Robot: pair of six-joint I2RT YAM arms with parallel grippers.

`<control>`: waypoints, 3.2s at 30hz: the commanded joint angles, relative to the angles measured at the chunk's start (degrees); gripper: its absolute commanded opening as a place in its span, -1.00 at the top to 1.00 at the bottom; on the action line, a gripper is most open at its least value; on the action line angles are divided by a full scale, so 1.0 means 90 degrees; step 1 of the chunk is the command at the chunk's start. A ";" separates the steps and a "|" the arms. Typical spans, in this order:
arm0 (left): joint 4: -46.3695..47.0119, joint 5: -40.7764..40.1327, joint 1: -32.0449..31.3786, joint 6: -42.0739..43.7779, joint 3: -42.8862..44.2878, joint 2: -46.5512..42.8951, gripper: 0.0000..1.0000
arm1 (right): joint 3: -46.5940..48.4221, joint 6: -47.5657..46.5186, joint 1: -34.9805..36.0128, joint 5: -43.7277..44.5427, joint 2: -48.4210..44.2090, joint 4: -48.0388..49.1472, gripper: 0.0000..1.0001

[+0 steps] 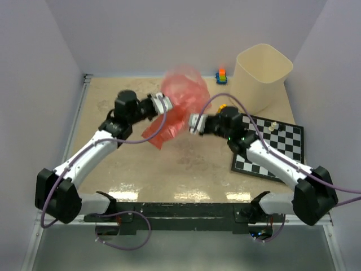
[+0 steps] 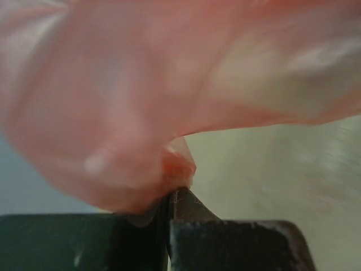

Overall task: Put the trash bags into the trash bin
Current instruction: Unfold the trash bag at the center of the board.

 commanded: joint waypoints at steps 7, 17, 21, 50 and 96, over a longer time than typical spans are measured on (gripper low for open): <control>-0.2852 -0.0724 -0.0938 -0.2326 -0.1465 -0.2447 1.00 | -0.0563 0.1617 0.0725 -0.0185 -0.2290 -0.2233 1.00; -0.1631 -0.2559 0.0603 -0.2978 0.1516 0.1767 1.00 | 0.2352 0.1882 -0.0376 0.2997 0.2776 0.0892 1.00; -0.1225 -0.2826 0.1210 -0.3351 0.4896 0.2943 1.00 | 0.5750 0.2233 -0.0973 0.3148 0.4138 0.0902 1.00; 0.1933 -0.2299 -0.0186 -0.1223 0.0182 -0.0778 1.00 | -0.0350 -0.0393 0.0551 0.1526 -0.0384 0.3520 1.00; -0.0939 -0.1780 -0.0137 -0.2384 -0.0997 -0.2632 1.00 | 0.3512 0.4629 0.0129 -0.2071 0.0438 -0.3964 -0.72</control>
